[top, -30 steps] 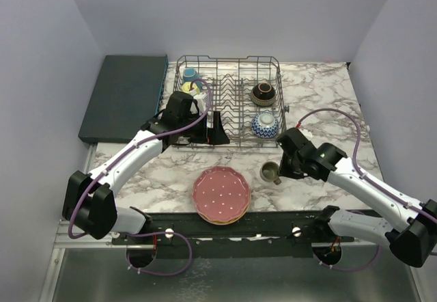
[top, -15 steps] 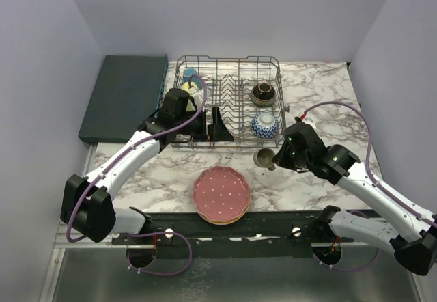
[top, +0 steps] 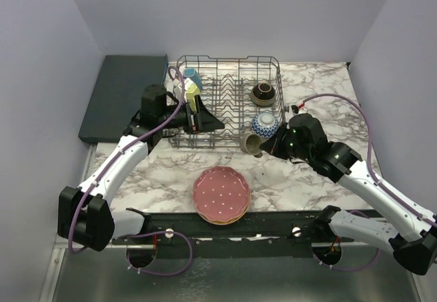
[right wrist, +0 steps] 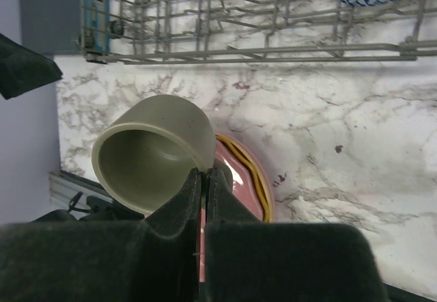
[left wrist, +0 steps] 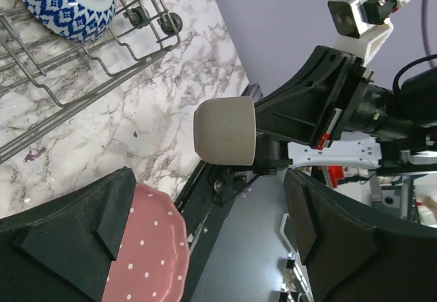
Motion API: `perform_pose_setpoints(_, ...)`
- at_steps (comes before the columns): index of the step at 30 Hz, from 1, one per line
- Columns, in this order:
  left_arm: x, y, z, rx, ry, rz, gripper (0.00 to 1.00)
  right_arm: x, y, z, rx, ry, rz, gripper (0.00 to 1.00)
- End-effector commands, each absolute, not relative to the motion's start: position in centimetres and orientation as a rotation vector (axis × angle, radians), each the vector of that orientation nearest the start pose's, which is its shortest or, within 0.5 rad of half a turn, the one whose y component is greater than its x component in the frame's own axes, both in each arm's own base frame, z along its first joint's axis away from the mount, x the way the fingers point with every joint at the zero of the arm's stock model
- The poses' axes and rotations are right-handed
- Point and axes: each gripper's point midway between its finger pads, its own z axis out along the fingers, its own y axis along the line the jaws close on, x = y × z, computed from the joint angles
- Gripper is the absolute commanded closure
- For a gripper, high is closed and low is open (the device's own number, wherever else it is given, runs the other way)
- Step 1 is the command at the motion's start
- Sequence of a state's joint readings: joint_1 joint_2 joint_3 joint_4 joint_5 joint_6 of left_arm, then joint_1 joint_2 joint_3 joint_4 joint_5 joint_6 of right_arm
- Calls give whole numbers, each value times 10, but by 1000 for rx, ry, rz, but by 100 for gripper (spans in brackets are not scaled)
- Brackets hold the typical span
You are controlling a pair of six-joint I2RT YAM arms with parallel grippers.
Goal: Load the mixed dishes into the dish rack
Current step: Turn the cup upside down in the dish rack.
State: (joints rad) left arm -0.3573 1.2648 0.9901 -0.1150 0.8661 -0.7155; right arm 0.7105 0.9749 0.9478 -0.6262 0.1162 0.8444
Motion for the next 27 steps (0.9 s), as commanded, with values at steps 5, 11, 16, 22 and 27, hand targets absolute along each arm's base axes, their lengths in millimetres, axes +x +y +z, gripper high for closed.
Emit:
perform_pose_setpoints(5,249,-252,303,327,1955,-1695,1,241,241,279,171,2112,1028,100)
perform_pose_setpoints(11,245,-252,313,338,1924,-1725,1,240,260,293,155,2071,1211,100)
perform_pose_setpoints(16,242,-252,322,351,1894,-1745,1,236,274,310,122,2014,1377,100)
perform_pose_setpoints(22,237,-251,333,369,1852,-1768,1,229,283,319,114,1975,1520,100)
perform_pose_setpoints(27,231,-250,344,385,1812,-1781,1,225,290,327,98,1943,1612,100)
